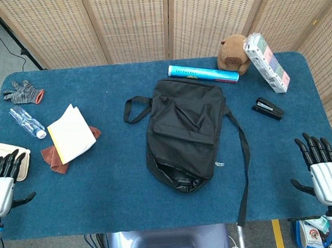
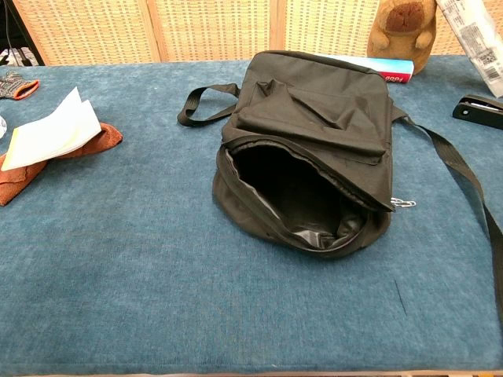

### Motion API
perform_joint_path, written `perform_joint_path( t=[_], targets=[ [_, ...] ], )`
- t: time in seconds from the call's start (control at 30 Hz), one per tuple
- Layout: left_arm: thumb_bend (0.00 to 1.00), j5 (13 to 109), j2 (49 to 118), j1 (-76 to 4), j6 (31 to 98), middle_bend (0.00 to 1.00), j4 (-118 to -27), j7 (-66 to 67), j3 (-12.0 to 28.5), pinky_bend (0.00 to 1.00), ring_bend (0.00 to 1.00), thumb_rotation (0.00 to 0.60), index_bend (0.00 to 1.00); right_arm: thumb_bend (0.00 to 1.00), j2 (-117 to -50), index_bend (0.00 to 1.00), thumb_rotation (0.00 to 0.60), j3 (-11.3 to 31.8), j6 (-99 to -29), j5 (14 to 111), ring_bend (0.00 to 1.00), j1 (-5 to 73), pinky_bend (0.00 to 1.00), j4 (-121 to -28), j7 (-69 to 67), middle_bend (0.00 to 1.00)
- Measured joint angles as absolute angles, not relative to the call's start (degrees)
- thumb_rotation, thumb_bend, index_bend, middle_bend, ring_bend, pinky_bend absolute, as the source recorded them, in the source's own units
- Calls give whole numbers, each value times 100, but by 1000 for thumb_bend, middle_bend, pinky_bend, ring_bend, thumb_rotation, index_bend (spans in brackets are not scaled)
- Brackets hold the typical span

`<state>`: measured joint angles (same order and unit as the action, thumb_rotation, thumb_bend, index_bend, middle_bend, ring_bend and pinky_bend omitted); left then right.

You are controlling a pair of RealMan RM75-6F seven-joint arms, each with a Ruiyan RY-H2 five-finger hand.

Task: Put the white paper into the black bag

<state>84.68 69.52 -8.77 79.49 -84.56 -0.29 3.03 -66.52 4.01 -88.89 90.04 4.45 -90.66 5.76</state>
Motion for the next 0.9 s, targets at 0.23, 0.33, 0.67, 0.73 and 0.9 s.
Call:
perform_joint_path(
  t=[0.23,0.33,0.67,0.73,0.9],
  targets=[
    [0,7919,7422,-1407,7122,0,-8441,386,575,0,0,600,0,0,-6650,0,600,392,-8826,8989,0,468,0,-9040,525,0],
    [0,7776,7774,-1606,6997,0,-8243,745,681,0,0,600,0,0,-6649,0,600,399,-8823,8982,0,473,0,-9035,501,0],
    [0,7731,8892,-2056,6899,0,-6949,835,866,0,0,600,0,0,-6641,0,600,423,-8828,8959,0,481,0,-9012,438,0],
    [0,7709,9106,-2139,6879,0,-6683,804,916,0,0,600,0,0,-6638,0,600,431,-8823,8944,0,484,0,-8995,411,0],
    [0,7606,9511,-2361,6780,0,-6171,686,1067,0,0,600,0,0,-6626,0,600,448,-8817,8906,0,485,0,-8978,362,0]
  ],
)
